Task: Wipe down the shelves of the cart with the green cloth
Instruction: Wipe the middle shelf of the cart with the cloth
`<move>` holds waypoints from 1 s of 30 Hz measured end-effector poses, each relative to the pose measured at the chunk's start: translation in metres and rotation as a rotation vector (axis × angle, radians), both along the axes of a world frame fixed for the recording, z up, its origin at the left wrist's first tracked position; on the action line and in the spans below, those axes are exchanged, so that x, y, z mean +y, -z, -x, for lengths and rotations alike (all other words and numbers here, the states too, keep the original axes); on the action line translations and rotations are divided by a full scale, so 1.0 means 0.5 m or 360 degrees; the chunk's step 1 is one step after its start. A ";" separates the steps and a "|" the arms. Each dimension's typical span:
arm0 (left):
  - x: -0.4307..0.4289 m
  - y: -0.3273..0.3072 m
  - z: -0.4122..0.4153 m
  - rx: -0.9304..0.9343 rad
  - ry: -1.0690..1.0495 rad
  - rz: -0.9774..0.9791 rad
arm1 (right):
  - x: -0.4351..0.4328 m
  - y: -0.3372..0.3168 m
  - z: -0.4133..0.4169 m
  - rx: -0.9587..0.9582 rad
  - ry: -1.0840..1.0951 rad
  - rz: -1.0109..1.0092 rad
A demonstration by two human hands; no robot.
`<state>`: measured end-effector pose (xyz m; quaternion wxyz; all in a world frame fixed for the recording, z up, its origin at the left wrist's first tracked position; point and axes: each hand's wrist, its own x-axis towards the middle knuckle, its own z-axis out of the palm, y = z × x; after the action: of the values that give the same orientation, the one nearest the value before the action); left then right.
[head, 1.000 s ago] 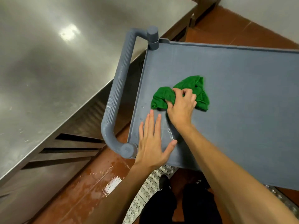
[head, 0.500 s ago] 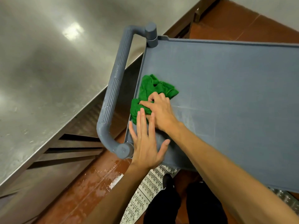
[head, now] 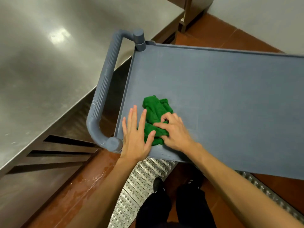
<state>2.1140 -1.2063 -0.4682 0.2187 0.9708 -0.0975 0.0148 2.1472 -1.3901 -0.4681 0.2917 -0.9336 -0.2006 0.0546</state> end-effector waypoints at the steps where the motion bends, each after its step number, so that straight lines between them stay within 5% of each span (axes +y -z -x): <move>1: 0.000 0.002 0.001 0.0010 0.0008 0.0011 | -0.018 0.001 0.006 -0.0012 0.0053 0.0013; 16: -0.006 0.012 0.002 0.0098 -0.0055 -0.0009 | -0.340 0.009 0.122 -0.0099 0.0798 0.0136; 30: -0.055 -0.003 0.004 0.0106 -0.0177 -0.0389 | -0.698 -0.037 0.283 0.0080 0.1406 0.0414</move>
<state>2.1121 -1.2337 -0.4669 0.1007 0.9941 -0.0373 -0.0173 2.0059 -1.7392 -0.4497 0.1721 -0.9570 0.2321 -0.0276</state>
